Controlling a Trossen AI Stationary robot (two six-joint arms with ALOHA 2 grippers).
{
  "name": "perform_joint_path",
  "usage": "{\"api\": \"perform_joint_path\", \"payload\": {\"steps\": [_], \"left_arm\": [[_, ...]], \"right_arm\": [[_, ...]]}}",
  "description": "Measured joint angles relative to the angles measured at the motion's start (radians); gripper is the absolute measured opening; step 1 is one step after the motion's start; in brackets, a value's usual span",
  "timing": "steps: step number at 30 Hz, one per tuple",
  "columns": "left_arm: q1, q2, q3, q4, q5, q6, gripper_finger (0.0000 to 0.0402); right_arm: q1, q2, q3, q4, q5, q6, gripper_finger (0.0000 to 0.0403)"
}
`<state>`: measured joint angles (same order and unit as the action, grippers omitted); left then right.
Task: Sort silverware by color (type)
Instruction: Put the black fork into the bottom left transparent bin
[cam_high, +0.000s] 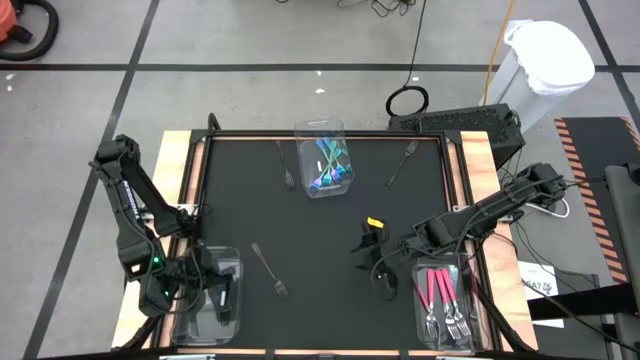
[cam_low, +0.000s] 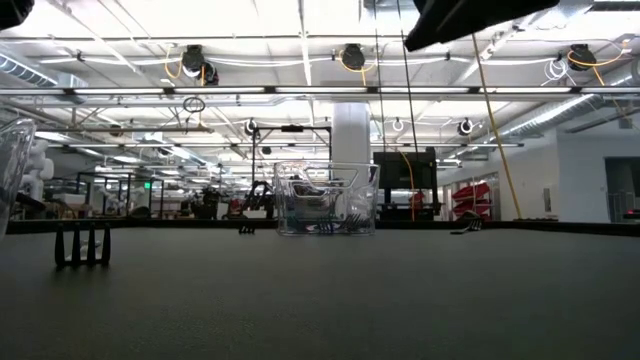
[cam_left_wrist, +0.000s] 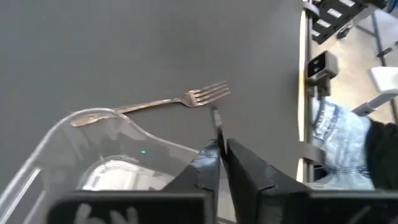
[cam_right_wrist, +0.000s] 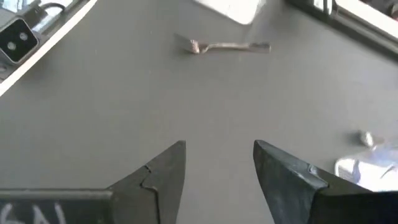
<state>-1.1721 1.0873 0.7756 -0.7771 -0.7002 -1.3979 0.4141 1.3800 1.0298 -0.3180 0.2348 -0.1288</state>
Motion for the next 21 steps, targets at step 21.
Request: {"api": "perform_joint_path", "payload": {"steps": [21], "left_arm": [[0.001, 0.015, 0.012, -0.053, -0.135, -0.054, 0.0119]], "right_arm": [[-0.016, 0.000, 0.000, 0.070, 0.000, -0.101, 0.0183]]}}
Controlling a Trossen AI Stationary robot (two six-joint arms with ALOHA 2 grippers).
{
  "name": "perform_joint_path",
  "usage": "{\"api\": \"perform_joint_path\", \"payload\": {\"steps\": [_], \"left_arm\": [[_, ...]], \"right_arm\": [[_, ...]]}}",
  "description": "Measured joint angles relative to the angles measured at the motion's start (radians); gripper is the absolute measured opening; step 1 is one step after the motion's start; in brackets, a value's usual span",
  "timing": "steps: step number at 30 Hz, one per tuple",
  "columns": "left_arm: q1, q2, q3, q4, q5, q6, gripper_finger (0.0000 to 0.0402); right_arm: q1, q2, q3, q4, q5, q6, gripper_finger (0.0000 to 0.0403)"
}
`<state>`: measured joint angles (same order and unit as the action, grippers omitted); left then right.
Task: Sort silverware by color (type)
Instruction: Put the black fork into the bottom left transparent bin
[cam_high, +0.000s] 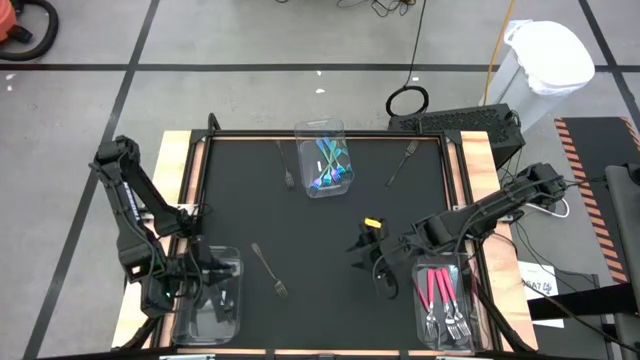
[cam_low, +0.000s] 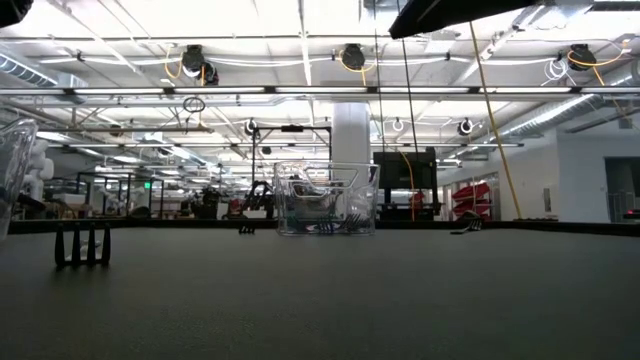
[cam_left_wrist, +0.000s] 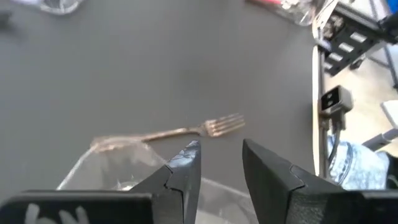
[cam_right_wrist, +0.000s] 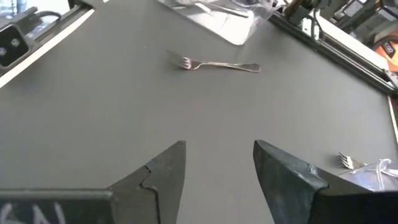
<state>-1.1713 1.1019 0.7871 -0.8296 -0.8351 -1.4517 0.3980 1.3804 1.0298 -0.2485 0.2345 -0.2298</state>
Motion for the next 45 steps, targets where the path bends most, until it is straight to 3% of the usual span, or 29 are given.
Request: {"api": "perform_joint_path", "payload": {"steps": [10, 16, 24, 32, 39, 45], "left_arm": [[0.007, -0.002, 0.125, 0.002, -0.269, 0.311, 0.0119], [0.072, -0.002, 0.198, 0.016, -0.375, 0.529, 0.0119], [0.214, -0.002, 0.211, 0.077, -0.383, 0.766, 0.0119], [0.348, -0.002, 0.211, 0.171, -0.375, 0.959, 0.0119], [0.419, -0.002, 0.211, 0.167, -0.312, 0.988, 0.0119], [0.472, -0.001, 0.211, 0.163, -0.301, 1.021, 0.0119]], "right_arm": [[-0.039, 0.000, 0.000, 0.153, 0.000, 0.000, 0.0183], [-0.048, 0.000, 0.000, 0.193, 0.000, 0.015, 0.0183], [-0.048, 0.038, 0.000, 0.193, 0.000, 0.163, 0.0183], [-0.053, 0.206, 0.000, 0.309, 0.003, 0.272, 0.0183], [-0.078, 0.412, 0.017, 0.611, -0.001, 0.270, 0.0183], [-0.073, 0.602, 0.199, 0.534, 0.001, 0.136, 0.0183]]}}
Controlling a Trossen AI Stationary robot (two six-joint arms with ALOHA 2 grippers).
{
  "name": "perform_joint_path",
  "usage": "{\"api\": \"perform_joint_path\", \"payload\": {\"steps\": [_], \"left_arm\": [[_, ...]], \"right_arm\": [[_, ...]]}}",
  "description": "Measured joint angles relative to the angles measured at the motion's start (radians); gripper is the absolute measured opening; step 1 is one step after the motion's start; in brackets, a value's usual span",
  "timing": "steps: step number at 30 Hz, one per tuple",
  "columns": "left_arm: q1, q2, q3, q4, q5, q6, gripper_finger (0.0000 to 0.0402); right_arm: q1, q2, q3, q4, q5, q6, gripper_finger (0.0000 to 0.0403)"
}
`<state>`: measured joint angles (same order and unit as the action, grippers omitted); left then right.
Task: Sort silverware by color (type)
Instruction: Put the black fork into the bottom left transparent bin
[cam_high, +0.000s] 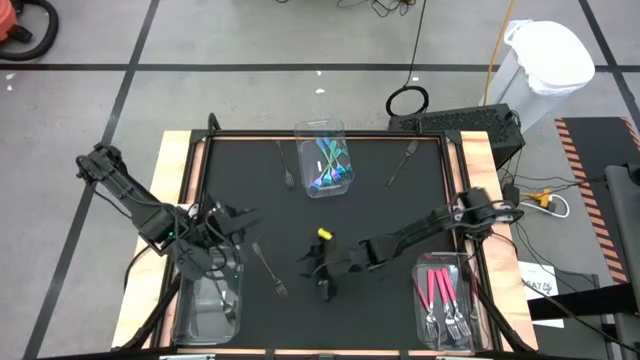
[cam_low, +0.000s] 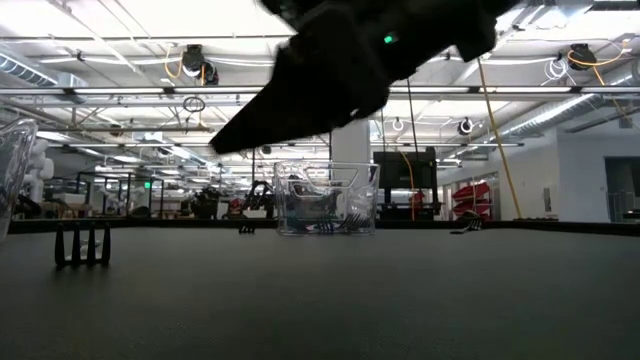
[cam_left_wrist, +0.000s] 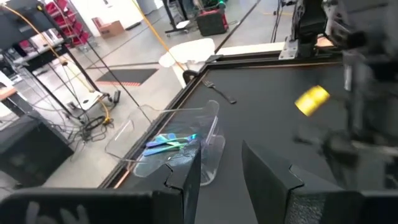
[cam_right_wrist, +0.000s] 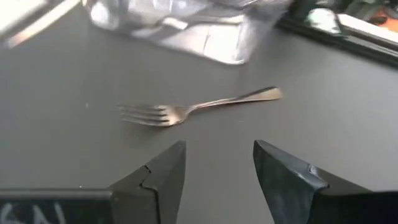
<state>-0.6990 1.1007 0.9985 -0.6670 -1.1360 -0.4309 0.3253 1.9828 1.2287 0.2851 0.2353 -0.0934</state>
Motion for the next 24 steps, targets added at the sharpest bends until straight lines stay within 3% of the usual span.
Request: {"api": "perform_joint_path", "payload": {"steps": [10, 17, 24], "left_arm": [[0.058, 0.032, -0.001, 0.000, 0.089, -0.008, 0.0119], [0.064, 0.086, -0.002, 0.004, 0.093, -0.007, 0.0119], [0.064, 0.096, -0.002, 0.007, 0.093, -0.048, 0.0119]], "right_arm": [[0.025, 0.229, 0.313, -0.227, 0.000, -0.134, 0.0183], [0.059, 0.245, 0.357, -0.275, -0.006, -0.246, 0.0183], [0.063, 0.246, 0.357, -0.210, -0.186, -0.313, 0.0183]]}}
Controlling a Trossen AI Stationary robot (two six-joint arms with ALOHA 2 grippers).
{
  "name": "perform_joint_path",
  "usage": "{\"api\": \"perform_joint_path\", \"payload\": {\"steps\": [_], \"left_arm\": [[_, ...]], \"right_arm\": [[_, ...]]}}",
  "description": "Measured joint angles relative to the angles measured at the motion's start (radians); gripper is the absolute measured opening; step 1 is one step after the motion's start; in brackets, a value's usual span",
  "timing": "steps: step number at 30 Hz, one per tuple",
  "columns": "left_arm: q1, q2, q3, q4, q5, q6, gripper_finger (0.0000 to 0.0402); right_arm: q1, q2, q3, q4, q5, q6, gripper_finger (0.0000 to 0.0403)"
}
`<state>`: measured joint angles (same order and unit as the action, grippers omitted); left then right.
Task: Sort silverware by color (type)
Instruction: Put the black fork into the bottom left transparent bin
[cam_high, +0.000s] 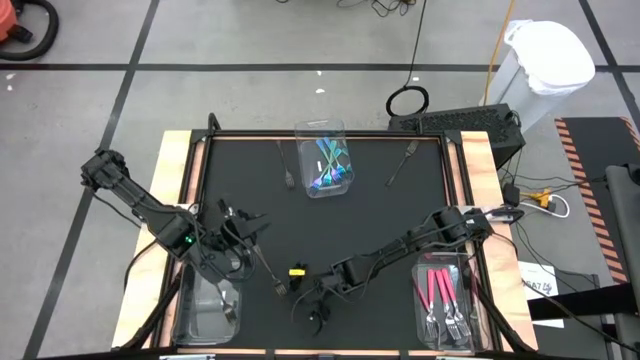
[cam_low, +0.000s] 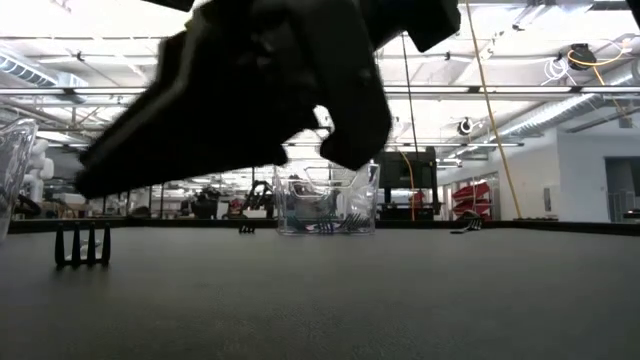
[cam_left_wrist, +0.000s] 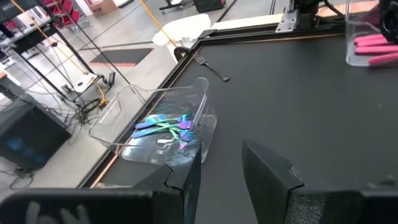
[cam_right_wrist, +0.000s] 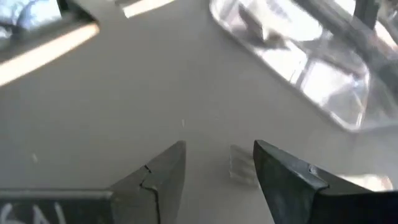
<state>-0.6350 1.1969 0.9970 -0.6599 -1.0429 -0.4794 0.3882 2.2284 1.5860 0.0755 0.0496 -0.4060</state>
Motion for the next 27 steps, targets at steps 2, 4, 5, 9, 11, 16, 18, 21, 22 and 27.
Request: {"api": "perform_joint_path", "payload": {"steps": [2, 4, 5, 9, 11, 16, 18, 21, 22, 27], "left_arm": [[0.000, 0.000, 0.000, -0.001, 0.000, -0.018, 0.0119], [0.000, 0.000, 0.000, -0.002, 0.005, -0.037, 0.0119], [0.000, 0.000, 0.000, -0.002, 0.013, -0.038, 0.0119], [0.000, 0.000, 0.000, -0.001, 0.042, -0.039, 0.0119], [0.000, 0.001, 0.000, -0.001, 0.053, -0.040, 0.0119], [0.000, 0.014, 0.000, -0.001, 0.076, -0.064, 0.0119], [0.000, 0.023, 0.000, -0.001, 0.078, -0.066, 0.0119], [0.000, 0.037, 0.000, 0.000, 0.079, -0.066, 0.0119], [0.000, 0.041, 0.000, 0.000, 0.079, -0.066, 0.0119], [0.000, 0.053, 0.000, 0.000, 0.080, -0.066, 0.0119]], "right_arm": [[0.001, 0.009, 0.001, 0.044, -0.002, -0.014, 0.0183], [-0.001, 0.017, 0.001, 0.057, -0.002, -0.039, 0.0183], [-0.001, 0.028, 0.001, 0.084, -0.002, -0.051, 0.0183], [-0.002, 0.060, 0.001, 0.110, 0.000, -0.100, 0.0183], [-0.002, 0.069, 0.000, 0.120, -0.001, -0.111, 0.0183], [-0.016, 0.077, 0.000, 0.153, -0.001, -0.115, 0.0183], [-0.026, 0.079, 0.000, 0.159, 0.000, -0.115, 0.0181], [-0.039, 0.082, 0.000, 0.160, -0.003, -0.114, 0.0170], [-0.044, 0.082, 0.000, 0.158, -0.007, -0.114, 0.0165], [-0.060, 0.082, 0.000, 0.152, -0.077, -0.107, 0.0143]]}}
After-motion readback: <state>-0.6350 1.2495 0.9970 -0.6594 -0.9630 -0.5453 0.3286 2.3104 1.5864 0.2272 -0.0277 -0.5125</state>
